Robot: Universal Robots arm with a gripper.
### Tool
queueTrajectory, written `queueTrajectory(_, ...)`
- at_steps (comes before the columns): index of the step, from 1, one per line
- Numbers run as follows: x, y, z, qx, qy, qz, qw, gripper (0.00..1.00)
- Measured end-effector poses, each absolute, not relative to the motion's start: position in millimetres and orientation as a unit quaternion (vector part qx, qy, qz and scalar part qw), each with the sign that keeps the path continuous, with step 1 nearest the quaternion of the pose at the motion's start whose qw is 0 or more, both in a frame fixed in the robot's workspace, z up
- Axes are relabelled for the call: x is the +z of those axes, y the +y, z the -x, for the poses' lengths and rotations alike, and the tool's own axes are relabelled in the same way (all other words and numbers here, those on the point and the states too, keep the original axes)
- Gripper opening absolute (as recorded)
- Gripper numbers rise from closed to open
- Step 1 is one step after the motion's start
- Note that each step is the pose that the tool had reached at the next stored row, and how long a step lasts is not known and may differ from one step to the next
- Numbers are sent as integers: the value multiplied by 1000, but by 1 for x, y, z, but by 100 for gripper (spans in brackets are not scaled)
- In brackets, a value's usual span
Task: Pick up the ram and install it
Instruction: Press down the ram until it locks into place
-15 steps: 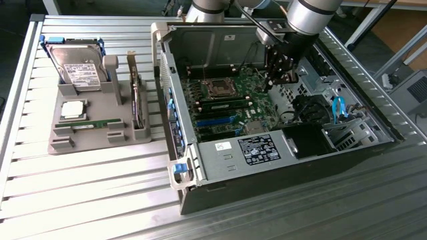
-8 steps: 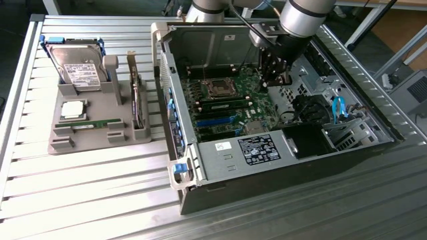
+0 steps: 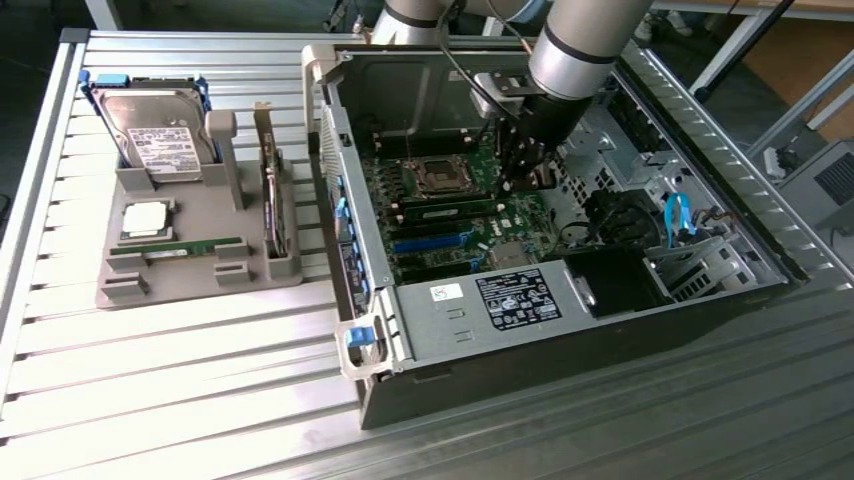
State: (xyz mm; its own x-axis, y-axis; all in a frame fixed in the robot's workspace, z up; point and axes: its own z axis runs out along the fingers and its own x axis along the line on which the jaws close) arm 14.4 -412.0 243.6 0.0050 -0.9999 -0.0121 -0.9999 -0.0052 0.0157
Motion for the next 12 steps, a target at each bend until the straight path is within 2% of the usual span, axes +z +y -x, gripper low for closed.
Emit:
queueTrajectory(5,229,-412,-14,-10,-705,-709,2,9)
queueTrajectory(8,243,-412,-14,-8,-705,-709,2,9)
queueTrajectory(12,244,-412,29,-6,-705,-709,0,9)
